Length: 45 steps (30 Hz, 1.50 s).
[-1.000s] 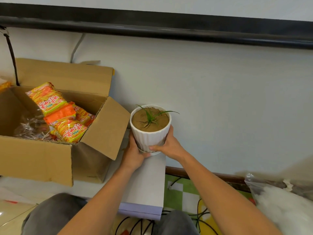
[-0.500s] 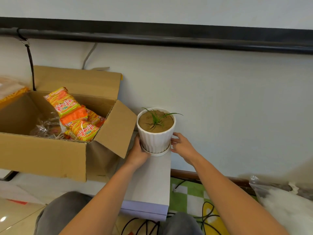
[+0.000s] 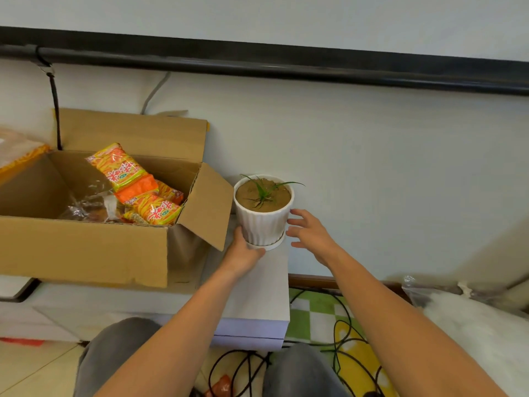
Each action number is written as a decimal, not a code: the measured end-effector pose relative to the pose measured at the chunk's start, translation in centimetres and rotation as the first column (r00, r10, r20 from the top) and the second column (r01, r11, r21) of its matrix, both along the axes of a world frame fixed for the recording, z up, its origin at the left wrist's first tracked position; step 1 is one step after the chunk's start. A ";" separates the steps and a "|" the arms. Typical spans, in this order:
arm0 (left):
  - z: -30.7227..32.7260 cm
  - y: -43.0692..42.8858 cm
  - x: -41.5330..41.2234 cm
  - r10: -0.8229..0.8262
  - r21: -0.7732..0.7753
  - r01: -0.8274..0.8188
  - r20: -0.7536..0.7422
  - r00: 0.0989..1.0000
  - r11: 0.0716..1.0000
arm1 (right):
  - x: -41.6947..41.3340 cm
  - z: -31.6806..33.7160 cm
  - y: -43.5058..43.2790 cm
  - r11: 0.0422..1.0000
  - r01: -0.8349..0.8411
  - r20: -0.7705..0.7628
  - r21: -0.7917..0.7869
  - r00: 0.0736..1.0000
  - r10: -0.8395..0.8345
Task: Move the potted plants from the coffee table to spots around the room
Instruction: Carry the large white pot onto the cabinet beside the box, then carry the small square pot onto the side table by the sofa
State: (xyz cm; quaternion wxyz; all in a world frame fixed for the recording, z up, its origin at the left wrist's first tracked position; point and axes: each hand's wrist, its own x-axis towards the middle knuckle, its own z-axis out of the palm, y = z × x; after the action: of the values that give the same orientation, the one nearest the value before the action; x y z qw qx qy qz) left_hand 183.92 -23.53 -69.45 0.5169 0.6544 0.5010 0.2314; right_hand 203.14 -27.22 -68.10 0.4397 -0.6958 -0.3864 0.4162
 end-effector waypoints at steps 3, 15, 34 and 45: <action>1.2 -0.7 0.4 -0.007 0.008 0.007 -0.027 1.000 1.000 | -0.9 1.4 -0.4 0.997 0.007 -0.057 -0.075 0.998 -0.011; 22.6 -5.3 -0.6 -0.153 -0.174 0.132 -0.113 0.982 0.976 | -4.9 23.1 -4.7 0.974 -0.050 -0.065 -0.219 0.997 0.037; 59.2 -11.7 -1.0 -0.395 0.076 0.390 0.067 0.916 0.918 | -7.2 60.0 -20.4 0.966 0.253 0.233 0.052 0.938 -0.258; 63.4 -24.3 -2.8 -0.881 0.090 0.879 0.125 0.456 0.468 | -20.0 63.6 -38.2 0.665 0.742 0.394 0.085 0.588 -0.707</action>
State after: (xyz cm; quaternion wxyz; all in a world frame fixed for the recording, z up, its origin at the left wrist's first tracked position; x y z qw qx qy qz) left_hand 181.15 -47.88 -6.09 0.5950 0.8021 0.0486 -0.0157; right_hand 183.17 -65.39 -4.49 0.4523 -0.8796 -0.1306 0.0686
